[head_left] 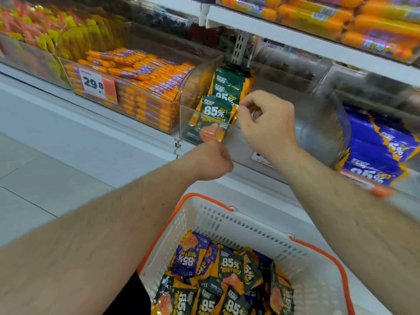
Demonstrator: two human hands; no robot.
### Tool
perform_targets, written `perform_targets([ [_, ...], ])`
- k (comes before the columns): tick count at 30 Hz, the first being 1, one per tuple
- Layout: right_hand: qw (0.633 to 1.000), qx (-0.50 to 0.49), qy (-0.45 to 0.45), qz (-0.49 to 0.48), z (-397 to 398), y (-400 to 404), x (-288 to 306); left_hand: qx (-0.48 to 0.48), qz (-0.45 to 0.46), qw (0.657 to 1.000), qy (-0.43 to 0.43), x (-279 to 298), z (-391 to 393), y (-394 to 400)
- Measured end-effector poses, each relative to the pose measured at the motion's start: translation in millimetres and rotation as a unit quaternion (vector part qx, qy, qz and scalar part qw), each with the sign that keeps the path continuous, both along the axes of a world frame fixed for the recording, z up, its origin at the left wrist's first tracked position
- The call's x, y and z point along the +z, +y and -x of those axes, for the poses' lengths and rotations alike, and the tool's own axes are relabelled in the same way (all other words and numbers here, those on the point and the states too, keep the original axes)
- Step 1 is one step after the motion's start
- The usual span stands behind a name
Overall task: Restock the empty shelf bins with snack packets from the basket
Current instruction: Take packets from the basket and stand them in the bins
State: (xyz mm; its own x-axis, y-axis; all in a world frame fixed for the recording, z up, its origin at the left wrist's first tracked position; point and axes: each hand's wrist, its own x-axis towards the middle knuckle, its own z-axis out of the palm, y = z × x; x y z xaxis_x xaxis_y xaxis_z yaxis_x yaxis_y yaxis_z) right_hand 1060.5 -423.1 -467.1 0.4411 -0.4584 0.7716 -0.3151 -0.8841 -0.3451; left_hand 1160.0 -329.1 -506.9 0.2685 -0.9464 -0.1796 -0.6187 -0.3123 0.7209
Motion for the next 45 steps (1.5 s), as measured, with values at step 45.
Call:
perform_targets([
  [45,0.867,0.109,0.311,-0.374,86,13,-61,-0.116,-0.062,0.991,0.015,-2,7,9],
])
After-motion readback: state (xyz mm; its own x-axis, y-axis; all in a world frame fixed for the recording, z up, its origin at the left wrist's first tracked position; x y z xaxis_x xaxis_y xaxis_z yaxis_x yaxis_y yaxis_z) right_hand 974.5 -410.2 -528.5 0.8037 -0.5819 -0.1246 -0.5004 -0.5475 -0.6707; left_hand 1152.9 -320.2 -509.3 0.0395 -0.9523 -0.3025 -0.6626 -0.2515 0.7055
